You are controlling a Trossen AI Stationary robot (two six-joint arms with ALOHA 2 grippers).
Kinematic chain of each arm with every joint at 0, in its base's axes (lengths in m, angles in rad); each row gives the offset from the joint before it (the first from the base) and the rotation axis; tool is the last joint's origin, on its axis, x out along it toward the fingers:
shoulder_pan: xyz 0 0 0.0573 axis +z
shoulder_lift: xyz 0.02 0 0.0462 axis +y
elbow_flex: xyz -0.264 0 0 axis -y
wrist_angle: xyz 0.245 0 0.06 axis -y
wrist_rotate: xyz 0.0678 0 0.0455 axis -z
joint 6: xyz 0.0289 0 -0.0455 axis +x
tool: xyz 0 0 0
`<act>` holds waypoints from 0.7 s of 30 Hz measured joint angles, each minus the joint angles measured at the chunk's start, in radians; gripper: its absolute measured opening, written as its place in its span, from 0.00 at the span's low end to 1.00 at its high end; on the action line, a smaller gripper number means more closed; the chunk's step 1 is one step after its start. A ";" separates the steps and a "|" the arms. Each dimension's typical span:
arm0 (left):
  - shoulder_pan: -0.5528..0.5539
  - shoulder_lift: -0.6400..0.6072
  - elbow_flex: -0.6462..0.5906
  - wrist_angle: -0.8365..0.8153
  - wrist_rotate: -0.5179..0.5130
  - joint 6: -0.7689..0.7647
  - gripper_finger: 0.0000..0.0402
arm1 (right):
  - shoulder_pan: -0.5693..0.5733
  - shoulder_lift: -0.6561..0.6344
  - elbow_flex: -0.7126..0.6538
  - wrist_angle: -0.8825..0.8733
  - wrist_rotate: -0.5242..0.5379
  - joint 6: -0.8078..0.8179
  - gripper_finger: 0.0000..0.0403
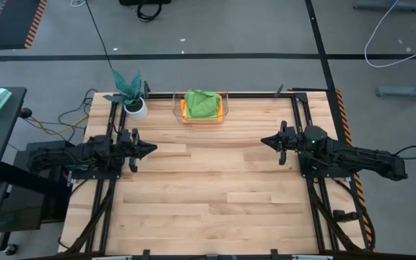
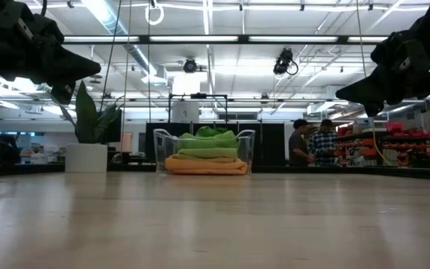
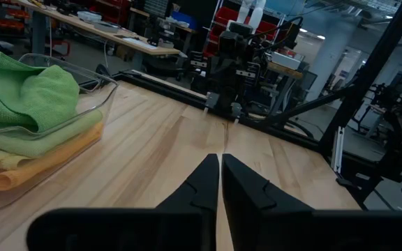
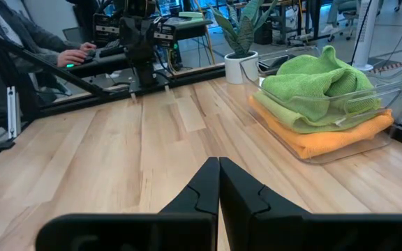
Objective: Fold microfiber towels
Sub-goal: Return to Home Position
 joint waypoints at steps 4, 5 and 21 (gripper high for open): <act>0.000 0.000 0.000 0.000 0.000 0.000 0.08 | 0.000 0.000 0.000 0.000 0.000 0.000 0.04; 0.000 0.000 0.000 0.000 0.000 0.000 0.08 | 0.000 0.000 0.000 0.000 0.000 0.000 0.04; 0.000 0.000 0.000 0.000 0.000 0.000 0.06 | 0.000 0.000 0.000 0.000 0.000 0.000 0.04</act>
